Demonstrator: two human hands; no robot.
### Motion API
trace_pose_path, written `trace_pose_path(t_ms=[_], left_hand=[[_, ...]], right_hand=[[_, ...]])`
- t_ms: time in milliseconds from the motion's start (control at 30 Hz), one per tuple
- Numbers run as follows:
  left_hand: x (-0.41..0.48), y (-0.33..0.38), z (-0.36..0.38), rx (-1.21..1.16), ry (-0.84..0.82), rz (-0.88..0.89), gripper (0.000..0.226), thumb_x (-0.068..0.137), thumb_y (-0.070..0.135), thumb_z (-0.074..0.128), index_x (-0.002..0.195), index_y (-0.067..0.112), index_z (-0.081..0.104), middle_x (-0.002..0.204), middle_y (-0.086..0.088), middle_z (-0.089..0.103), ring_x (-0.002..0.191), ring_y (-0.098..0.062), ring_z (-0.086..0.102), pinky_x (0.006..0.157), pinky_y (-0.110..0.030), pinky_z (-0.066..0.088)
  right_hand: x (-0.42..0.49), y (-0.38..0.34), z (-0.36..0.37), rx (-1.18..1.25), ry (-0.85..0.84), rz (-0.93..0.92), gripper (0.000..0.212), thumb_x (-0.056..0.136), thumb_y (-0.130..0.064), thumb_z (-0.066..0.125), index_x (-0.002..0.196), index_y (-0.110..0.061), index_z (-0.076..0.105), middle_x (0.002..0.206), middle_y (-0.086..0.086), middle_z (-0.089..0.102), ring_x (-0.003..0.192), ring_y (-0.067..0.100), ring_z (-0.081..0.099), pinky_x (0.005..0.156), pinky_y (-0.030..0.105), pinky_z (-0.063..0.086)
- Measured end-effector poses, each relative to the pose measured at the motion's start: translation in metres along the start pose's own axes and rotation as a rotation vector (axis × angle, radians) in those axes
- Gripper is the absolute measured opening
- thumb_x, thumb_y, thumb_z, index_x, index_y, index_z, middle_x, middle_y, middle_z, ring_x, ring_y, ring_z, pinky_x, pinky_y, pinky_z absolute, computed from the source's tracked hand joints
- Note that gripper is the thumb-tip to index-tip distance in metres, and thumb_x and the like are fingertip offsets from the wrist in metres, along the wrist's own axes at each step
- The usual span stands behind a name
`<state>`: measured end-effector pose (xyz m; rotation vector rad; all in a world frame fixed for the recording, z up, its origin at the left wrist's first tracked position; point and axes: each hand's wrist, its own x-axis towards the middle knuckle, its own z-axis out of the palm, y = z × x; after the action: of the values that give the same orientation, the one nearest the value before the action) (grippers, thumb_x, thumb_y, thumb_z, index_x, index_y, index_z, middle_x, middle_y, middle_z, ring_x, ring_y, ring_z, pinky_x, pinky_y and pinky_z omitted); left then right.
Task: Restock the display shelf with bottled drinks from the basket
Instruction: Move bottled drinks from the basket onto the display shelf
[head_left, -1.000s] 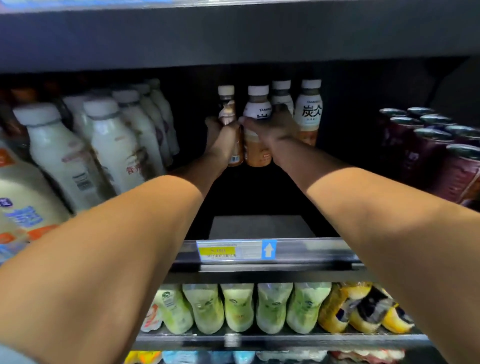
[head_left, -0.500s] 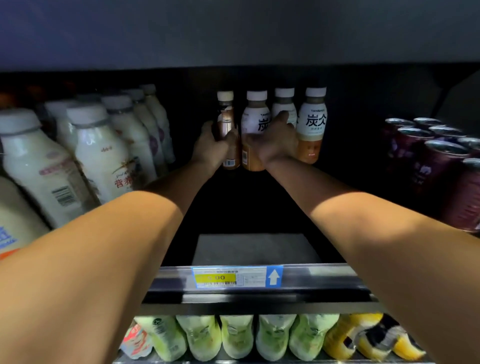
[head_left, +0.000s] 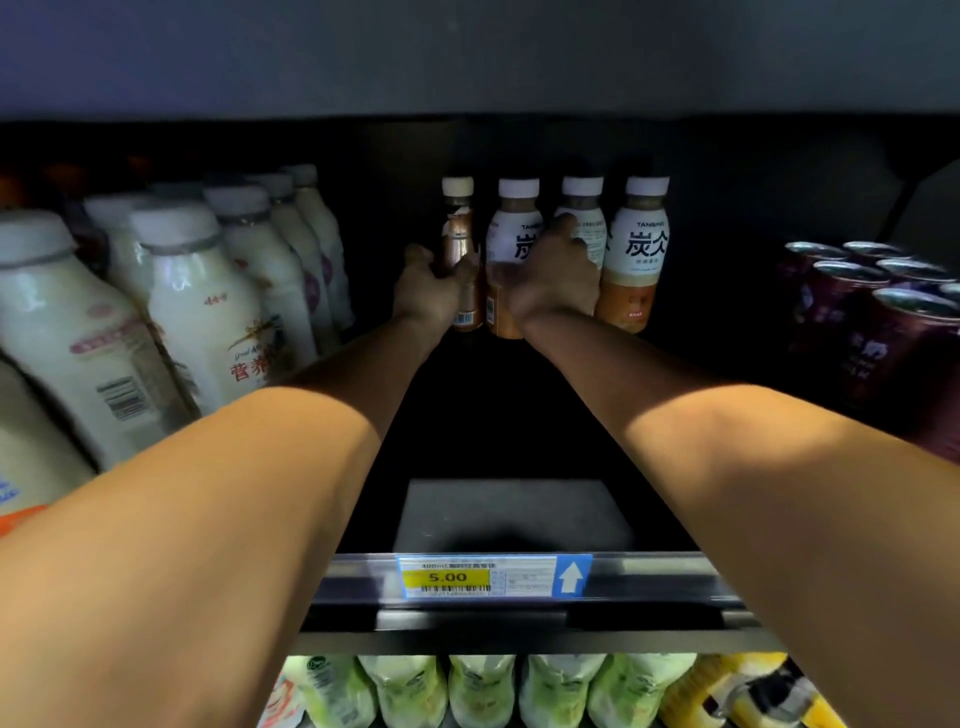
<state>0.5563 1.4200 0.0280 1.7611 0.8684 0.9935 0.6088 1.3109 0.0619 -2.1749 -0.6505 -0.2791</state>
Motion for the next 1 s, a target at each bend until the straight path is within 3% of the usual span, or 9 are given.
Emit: trace_pose_path(t_ms=[267,467,633,800,1000], left_hand=[[-0.001,-0.001,-0.002,0.044,0.01,0.027,0.049,0.091,0.042,0.065,0.126,0.009,0.052,0.111,-0.005,0.062,0.105,-0.023,0.061,0.079,-0.023,0.042],[-0.001,-0.001,0.0,0.01,0.018,0.012,0.049,0.09,0.042,0.067,0.123,0.009,0.052,0.107,-0.004,0.06,0.099,-0.022,0.061,0.078,-0.025,0.044],[-0.002,0.001,0.002,0.013,0.024,-0.008,0.056,0.091,0.041,0.065,0.132,0.007,0.047,0.126,-0.011,0.062,0.112,-0.027,0.06,0.083,-0.025,0.042],[-0.003,0.003,0.003,0.018,-0.005,-0.041,0.063,0.093,0.042,0.062,0.14,0.008,0.039,0.131,-0.013,0.059,0.118,-0.029,0.058,0.087,-0.027,0.043],[-0.015,0.022,-0.007,0.192,-0.081,-0.069,0.066,0.094,0.052,0.054,0.14,0.007,0.041,0.137,-0.015,0.056,0.125,-0.033,0.055,0.094,-0.03,0.043]], right_hand=[[-0.001,-0.003,0.012,-0.037,0.061,-0.012,0.074,0.087,-0.035,0.071,0.141,-0.007,0.03,0.132,0.014,0.055,0.117,0.032,0.058,0.089,0.037,0.046],[-0.001,0.0,0.016,-0.025,0.09,-0.02,0.074,0.086,-0.037,0.071,0.141,-0.008,0.03,0.129,0.014,0.056,0.116,0.034,0.059,0.088,0.038,0.046],[0.0,0.002,0.016,0.004,0.088,-0.015,0.07,0.085,-0.035,0.073,0.136,-0.008,0.034,0.127,0.015,0.057,0.114,0.035,0.06,0.088,0.039,0.046],[-0.001,0.001,0.016,0.029,0.053,0.028,0.062,0.087,-0.036,0.069,0.133,-0.01,0.036,0.124,0.015,0.061,0.113,0.034,0.061,0.088,0.038,0.046],[-0.012,0.007,0.001,-0.075,-0.065,0.019,0.044,0.088,-0.045,0.065,0.115,-0.01,0.063,0.12,0.014,0.067,0.113,0.032,0.063,0.088,0.035,0.049]])
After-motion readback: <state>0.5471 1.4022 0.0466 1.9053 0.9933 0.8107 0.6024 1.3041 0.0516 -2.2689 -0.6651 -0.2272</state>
